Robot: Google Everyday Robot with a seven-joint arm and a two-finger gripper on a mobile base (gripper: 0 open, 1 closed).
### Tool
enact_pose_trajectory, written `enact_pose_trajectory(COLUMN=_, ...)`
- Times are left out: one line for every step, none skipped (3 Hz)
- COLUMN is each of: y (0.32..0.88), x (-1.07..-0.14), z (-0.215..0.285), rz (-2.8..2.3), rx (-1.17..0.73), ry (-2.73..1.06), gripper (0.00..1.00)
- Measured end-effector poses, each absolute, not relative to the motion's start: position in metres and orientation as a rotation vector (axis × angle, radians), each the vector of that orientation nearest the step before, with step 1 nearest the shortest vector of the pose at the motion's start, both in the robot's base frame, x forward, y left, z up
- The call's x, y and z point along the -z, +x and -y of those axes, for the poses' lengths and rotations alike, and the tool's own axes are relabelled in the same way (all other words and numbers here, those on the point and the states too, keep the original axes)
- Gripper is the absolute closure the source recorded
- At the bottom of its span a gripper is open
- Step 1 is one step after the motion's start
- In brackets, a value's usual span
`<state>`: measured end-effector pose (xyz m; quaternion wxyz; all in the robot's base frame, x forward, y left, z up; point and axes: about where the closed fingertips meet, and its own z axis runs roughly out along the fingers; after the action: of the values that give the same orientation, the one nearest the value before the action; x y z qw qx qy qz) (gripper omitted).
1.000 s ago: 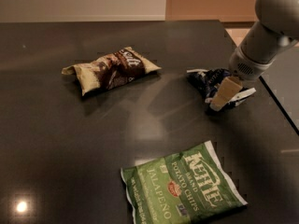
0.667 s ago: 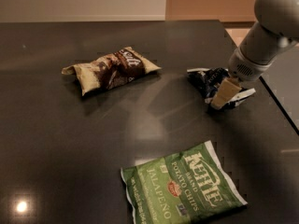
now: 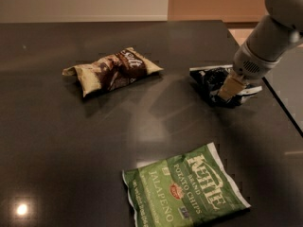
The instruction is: Move blue chip bag near green jalapeno chip bag
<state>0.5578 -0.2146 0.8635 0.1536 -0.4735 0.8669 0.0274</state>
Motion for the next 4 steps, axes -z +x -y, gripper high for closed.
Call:
enact_pose_trajectory(y=0.548, x=-0.882, z=0.205, rz=-2.432, rx=-0.102, ry=-1.399, gripper=1.0)
enact_pose_trajectory(y=0.526, x=-0.904, z=0.191, rz=-2.325, rx=-0.148, ry=-1.496, gripper=1.0)
enact_pose_trajectory(y=0.496, x=-0.917, z=0.179, rz=-2.226, rx=-0.2, ry=-1.605, gripper=1.0)
enact_pose_trajectory(y=0.465, x=-0.921, z=0.161, rz=-2.119, rx=-0.276, ry=-1.725, gripper=1.0)
